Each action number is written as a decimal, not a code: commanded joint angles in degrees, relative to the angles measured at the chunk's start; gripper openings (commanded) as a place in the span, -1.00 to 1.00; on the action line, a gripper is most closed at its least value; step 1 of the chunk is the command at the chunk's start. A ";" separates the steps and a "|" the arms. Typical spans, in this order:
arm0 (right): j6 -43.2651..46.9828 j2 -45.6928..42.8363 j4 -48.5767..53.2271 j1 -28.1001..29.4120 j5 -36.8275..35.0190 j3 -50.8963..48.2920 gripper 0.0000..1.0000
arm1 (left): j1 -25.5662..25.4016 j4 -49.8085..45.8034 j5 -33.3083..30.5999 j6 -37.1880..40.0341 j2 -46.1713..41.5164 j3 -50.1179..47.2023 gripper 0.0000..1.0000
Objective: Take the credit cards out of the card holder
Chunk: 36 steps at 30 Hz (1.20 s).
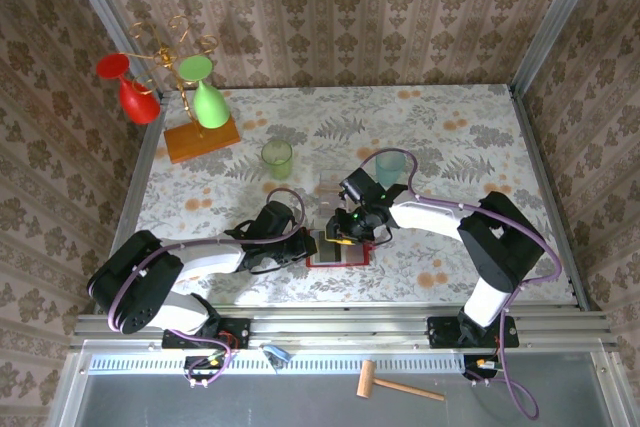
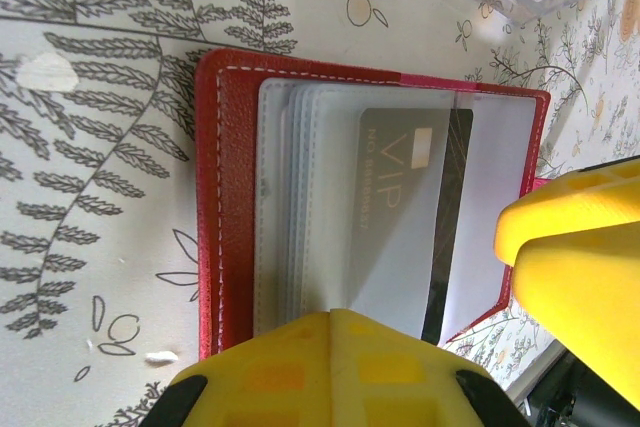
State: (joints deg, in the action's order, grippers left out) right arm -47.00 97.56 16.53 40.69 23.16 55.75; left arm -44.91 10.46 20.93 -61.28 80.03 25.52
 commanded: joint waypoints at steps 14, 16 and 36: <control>-1.01 2.90 -1.05 0.27 1.54 -1.33 -0.38 | 0.52 -0.37 -0.54 1.07 1.07 -0.38 -0.85; -0.50 2.99 -0.01 0.26 0.79 -0.96 -0.38 | 0.50 -0.26 -0.45 1.06 1.20 -0.38 -0.85; 2.31 2.57 4.51 0.14 -2.24 1.90 -0.37 | 0.54 0.13 -0.30 0.98 1.53 -0.21 -0.87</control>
State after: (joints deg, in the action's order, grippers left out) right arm -45.98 99.88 18.48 40.69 22.63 56.27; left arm -44.91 11.14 20.97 -61.28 80.68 25.52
